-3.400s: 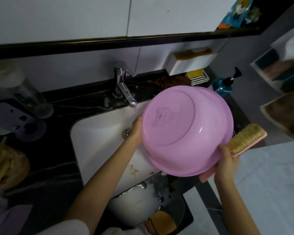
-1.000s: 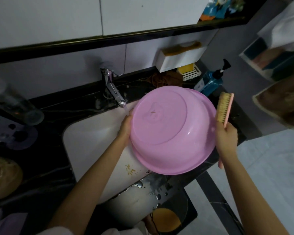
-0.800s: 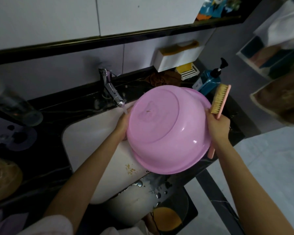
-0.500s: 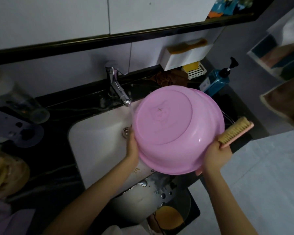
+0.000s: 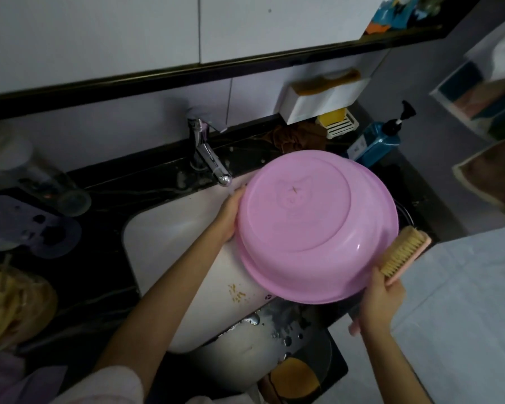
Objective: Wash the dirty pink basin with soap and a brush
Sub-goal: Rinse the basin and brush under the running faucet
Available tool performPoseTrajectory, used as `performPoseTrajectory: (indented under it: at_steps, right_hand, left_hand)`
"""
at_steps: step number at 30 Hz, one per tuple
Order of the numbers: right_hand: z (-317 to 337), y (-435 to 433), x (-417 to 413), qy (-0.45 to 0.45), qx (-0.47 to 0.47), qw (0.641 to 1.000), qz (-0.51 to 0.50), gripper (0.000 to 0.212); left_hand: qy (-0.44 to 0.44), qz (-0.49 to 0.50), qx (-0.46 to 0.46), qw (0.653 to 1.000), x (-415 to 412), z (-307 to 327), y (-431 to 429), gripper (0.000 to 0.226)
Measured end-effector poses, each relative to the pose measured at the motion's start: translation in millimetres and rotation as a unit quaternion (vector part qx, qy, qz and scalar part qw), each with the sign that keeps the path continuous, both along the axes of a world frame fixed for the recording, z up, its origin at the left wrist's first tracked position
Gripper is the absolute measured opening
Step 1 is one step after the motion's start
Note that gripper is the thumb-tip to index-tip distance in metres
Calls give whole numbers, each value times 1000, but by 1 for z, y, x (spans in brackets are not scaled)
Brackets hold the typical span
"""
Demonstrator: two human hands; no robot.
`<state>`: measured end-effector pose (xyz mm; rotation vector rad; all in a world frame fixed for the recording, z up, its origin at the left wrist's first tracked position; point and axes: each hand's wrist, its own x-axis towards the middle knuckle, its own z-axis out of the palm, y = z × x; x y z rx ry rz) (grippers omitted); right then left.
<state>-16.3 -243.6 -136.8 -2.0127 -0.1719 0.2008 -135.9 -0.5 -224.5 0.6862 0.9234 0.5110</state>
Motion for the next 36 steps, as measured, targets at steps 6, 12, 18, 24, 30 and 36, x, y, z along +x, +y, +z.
performPoseTrajectory:
  at_steps: [6,12,18,24,30,36]
  right_hand:
    - [28,32,44,33,-10,999,9,29]
    - [34,53,59,65,-11,997,-38,32]
    - [18,45,42,25,-73,996,-36,28]
    - [15,46,27,37,-54,995,-72,28]
    - [9,43,25,34,-73,993,-88,25]
    - [-5,34,13,43,-92,989,-104,27]
  left_hand:
    - [-17,12,-8,1000,8,3,-4,25]
    - [170,45,49,983,1,-5,-19,31]
    - [190,96,154,965,-10,16,-63,43]
    - [90,34,25,995,-6,4,-1,30]
    - [29,158,-55,985,-19,-10,-56,32]
    - [7,92,95,991,-14,11,-19,34]
